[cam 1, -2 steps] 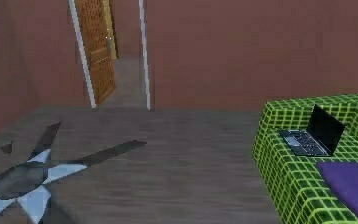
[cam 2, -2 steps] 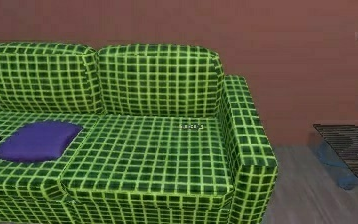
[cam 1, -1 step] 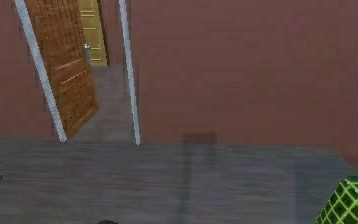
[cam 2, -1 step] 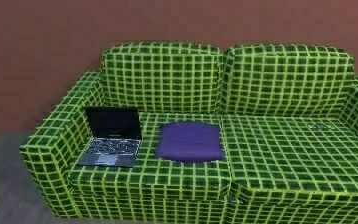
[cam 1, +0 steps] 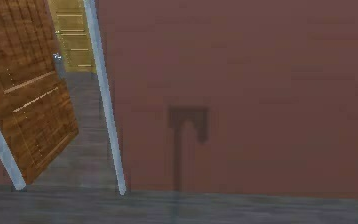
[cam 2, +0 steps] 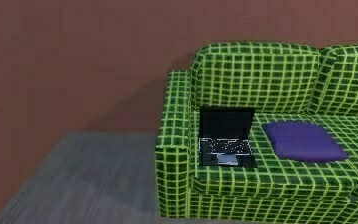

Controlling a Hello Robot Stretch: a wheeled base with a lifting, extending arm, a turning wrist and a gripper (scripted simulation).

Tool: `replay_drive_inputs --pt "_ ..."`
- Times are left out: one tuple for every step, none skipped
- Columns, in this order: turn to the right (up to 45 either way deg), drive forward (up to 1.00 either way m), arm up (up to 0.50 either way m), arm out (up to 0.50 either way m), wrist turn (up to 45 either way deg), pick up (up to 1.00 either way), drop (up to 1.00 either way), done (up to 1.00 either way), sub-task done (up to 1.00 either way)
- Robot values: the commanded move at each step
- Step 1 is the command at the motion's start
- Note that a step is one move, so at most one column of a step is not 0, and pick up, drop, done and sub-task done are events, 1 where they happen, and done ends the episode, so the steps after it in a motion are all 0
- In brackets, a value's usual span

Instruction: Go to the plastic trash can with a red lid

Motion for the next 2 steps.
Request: replay_drive_inputs --pt "3.0 0.00 0.00 0.00 0.0 0.00 0.00 0.00 0.00" --pt "0.0 0.60 0.00 0.00 0.0 0.00 0.00 0.00 0.00"
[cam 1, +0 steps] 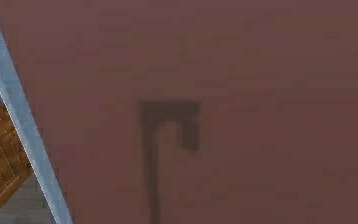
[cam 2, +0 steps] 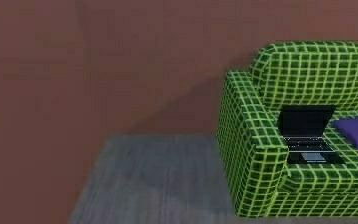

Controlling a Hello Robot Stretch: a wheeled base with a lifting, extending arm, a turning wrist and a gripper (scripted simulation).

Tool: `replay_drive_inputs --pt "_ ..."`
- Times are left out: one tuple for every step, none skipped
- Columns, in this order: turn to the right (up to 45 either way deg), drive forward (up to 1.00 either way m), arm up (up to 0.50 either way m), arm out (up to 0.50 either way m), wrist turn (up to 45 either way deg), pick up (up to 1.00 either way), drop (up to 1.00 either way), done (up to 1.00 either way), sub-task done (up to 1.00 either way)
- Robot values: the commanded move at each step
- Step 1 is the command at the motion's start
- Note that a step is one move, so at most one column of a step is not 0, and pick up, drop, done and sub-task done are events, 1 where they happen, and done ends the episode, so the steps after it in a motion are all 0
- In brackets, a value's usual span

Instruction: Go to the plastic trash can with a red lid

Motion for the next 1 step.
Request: replay_drive_inputs --pt "-45.0 0.00 0.00 0.00 0.0 0.00 0.00 0.00 0.00"
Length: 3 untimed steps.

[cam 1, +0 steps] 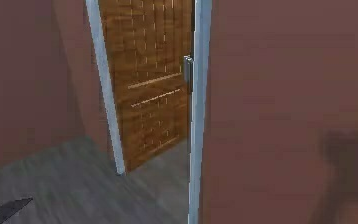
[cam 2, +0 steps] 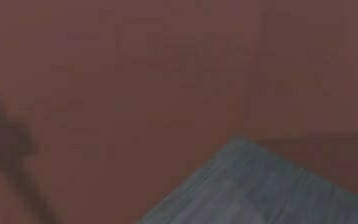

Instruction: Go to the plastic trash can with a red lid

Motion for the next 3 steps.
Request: replay_drive_inputs --pt "-30.0 0.00 0.00 0.00 0.0 0.00 0.00 0.00 0.00" --pt "0.0 0.75 0.00 0.00 0.0 0.00 0.00 0.00 0.00" --pt "42.0 0.00 0.00 0.00 0.0 0.00 0.00 0.00 0.00"
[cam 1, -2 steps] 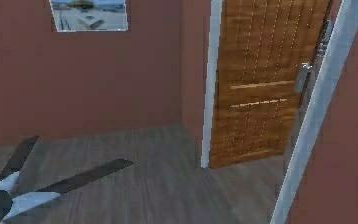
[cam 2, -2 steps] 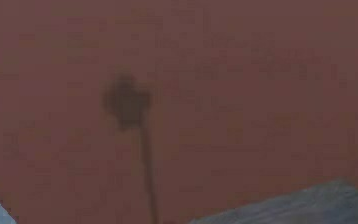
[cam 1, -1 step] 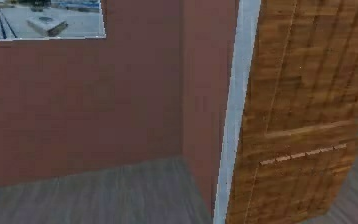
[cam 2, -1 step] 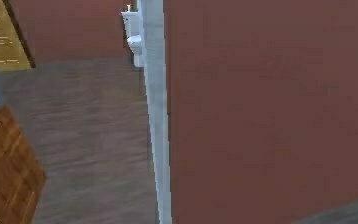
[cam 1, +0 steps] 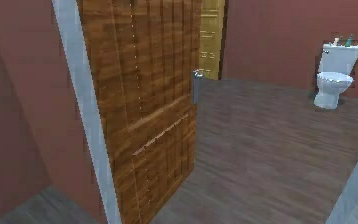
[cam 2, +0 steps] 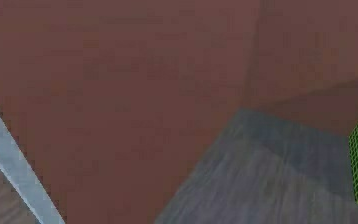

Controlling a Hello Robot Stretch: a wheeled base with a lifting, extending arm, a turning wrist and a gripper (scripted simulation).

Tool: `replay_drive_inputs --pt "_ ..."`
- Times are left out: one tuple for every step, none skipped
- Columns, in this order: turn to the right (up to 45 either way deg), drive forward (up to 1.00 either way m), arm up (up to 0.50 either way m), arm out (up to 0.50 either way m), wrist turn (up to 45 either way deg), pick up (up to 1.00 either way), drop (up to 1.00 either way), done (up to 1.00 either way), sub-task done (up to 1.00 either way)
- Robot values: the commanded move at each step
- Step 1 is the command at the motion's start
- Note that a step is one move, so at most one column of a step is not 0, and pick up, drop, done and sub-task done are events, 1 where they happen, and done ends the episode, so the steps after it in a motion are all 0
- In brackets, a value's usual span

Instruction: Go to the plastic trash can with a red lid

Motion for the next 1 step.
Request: replay_drive_inputs --pt "0.0 0.40 0.00 0.00 0.0 0.00 0.00 0.00 0.00"
